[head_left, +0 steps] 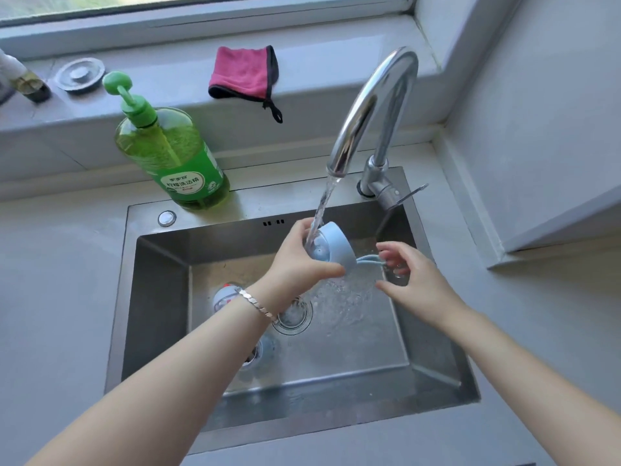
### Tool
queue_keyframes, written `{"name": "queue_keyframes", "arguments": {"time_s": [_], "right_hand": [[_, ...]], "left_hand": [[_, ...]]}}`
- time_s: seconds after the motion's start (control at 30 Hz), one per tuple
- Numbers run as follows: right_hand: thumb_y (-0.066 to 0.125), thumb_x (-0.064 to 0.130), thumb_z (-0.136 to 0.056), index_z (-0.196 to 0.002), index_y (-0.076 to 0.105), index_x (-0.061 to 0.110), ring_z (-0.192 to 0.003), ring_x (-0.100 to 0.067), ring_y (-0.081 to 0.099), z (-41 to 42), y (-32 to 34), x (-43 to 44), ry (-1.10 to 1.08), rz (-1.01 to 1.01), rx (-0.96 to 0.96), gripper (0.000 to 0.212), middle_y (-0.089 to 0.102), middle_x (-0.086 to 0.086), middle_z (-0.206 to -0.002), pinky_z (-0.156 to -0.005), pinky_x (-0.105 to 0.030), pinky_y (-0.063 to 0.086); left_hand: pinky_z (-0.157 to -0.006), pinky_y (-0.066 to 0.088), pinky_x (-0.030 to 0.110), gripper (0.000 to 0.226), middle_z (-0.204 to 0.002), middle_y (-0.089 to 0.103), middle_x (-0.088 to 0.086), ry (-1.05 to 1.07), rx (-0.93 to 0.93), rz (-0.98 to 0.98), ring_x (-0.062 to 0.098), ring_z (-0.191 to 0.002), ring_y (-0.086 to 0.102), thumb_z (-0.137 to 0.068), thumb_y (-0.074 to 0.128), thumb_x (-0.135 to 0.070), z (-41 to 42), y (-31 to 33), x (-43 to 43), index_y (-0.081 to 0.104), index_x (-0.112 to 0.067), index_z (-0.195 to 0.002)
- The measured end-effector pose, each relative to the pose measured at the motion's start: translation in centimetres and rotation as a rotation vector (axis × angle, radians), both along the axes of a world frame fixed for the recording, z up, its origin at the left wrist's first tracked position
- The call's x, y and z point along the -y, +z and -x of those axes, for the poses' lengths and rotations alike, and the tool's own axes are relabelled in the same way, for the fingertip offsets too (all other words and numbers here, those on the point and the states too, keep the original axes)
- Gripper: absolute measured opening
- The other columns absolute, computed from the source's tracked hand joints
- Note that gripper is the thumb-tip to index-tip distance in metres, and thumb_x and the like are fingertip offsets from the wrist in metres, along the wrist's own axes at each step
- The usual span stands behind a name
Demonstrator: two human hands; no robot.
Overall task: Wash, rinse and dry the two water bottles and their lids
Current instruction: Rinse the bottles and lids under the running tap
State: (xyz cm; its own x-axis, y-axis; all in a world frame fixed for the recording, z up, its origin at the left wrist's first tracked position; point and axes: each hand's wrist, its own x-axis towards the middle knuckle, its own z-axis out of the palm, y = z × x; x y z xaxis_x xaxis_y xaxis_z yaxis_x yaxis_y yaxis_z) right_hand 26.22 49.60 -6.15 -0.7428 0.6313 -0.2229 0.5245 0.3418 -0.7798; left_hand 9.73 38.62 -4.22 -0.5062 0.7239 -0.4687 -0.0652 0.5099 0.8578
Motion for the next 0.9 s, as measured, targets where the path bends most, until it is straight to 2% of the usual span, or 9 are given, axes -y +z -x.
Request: {"name": "queue_keyframes", "arguments": {"time_s": [0.1,0.23,0.33,0.4,0.53,0.63,0.73,0.8,0.9], "right_hand": [[0.068,0.001,-0.078,-0.113,0.060,0.016,-0.088,-0.006,0.052,-0.5,0.1,-0.2,0.028,-0.004,0.016,0.038,0.059,0.003,-0.103,-0.075,0.000,0.035],[0.064,-0.001,-0.081,-0.107,0.063,0.014,-0.086,-0.008,0.054,0.4,0.5,0.5,0.034,-0.007,-0.034,0.030,0.059,0.004,-0.098,-0.074,-0.001,0.037],[0.062,0.001,-0.083,-0.103,0.064,0.016,-0.085,-0.001,0.055,1.4,0.8,1.3,0.079,0.018,-0.046,0.026,0.061,0.004,-0.097,-0.073,-0.003,0.039],[0.061,0.002,-0.083,-0.103,0.064,0.018,-0.087,-0.005,0.057,1.8,0.9,1.6,0.099,0.033,-0.047,0.025,0.063,0.003,-0.096,-0.074,-0.006,0.040],[0.060,0.003,-0.085,-0.100,0.064,0.019,-0.083,0.002,0.057,1.8,1.5,1.9,0.096,0.038,-0.041,0.022,0.063,0.008,-0.091,-0.071,-0.003,0.039],[0.060,0.006,-0.086,-0.099,0.064,0.020,-0.080,0.005,0.056,1.3,1.5,1.8,0.082,0.040,-0.003,0.020,0.062,0.011,-0.087,-0.069,0.000,0.038],[0.059,0.012,-0.087,-0.097,0.061,0.027,-0.078,-0.003,0.056,0.9,1.3,1.8,0.104,0.035,0.101,0.018,0.062,0.010,-0.086,-0.065,-0.001,0.038],[0.057,0.014,-0.089,-0.100,0.063,0.023,-0.076,-0.002,0.055,0.8,1.1,1.9,0.144,0.035,0.185,0.016,0.062,0.008,-0.088,-0.064,-0.004,0.039],[0.054,0.018,-0.090,-0.107,0.063,0.019,-0.075,-0.002,0.054,1.2,0.7,2.8,0.220,0.023,0.313,0.019,0.062,0.005,-0.092,-0.069,-0.012,0.038]], "left_hand": [[-0.080,0.054,0.026,0.077,-0.125,0.045,0.005,-0.060,-0.112,0.033,0.018,-0.105,0.055,-0.050,0.073,-0.013,0.3,-0.5,0.9,0.047,-0.030,-0.120],[-0.081,0.054,0.027,0.073,-0.120,0.047,0.004,0.092,-0.132,0.020,0.016,-0.102,0.056,-0.045,0.069,-0.010,1.0,-0.7,4.5,0.048,-0.036,-0.110],[-0.066,0.052,0.015,0.078,-0.111,0.055,0.002,0.178,-0.061,-0.082,0.012,-0.092,0.059,-0.047,0.077,0.004,0.9,-0.7,6.5,0.047,-0.028,-0.112],[-0.064,0.050,0.012,0.078,-0.113,0.056,0.001,0.189,-0.038,-0.128,0.011,-0.092,0.059,-0.054,0.078,0.015,0.7,-0.8,6.8,0.048,-0.023,-0.115],[-0.071,0.052,0.016,0.078,-0.115,0.058,-0.005,0.146,-0.046,-0.161,0.008,-0.098,0.060,-0.056,0.081,0.012,0.3,-0.4,5.4,0.049,-0.023,-0.117],[-0.079,0.055,0.026,0.076,-0.115,0.058,-0.004,0.091,-0.079,-0.146,0.012,-0.100,0.060,-0.056,0.085,0.003,0.2,-0.1,4.4,0.050,-0.029,-0.114],[-0.086,0.050,0.028,0.073,-0.113,0.055,-0.005,-0.004,-0.291,-0.010,0.013,-0.099,0.056,-0.058,0.087,-0.017,0.3,0.3,4.7,0.050,-0.028,-0.121],[-0.091,0.044,0.028,0.076,-0.112,0.051,-0.005,-0.106,-0.479,0.146,0.014,-0.103,0.051,-0.060,0.084,-0.025,0.6,0.8,5.8,0.047,-0.026,-0.127],[-0.085,0.040,0.033,0.069,-0.110,0.048,-0.008,-0.291,-0.758,0.366,0.022,-0.098,0.044,-0.061,0.076,-0.033,1.4,2.1,8.8,0.043,-0.030,-0.123]]}}
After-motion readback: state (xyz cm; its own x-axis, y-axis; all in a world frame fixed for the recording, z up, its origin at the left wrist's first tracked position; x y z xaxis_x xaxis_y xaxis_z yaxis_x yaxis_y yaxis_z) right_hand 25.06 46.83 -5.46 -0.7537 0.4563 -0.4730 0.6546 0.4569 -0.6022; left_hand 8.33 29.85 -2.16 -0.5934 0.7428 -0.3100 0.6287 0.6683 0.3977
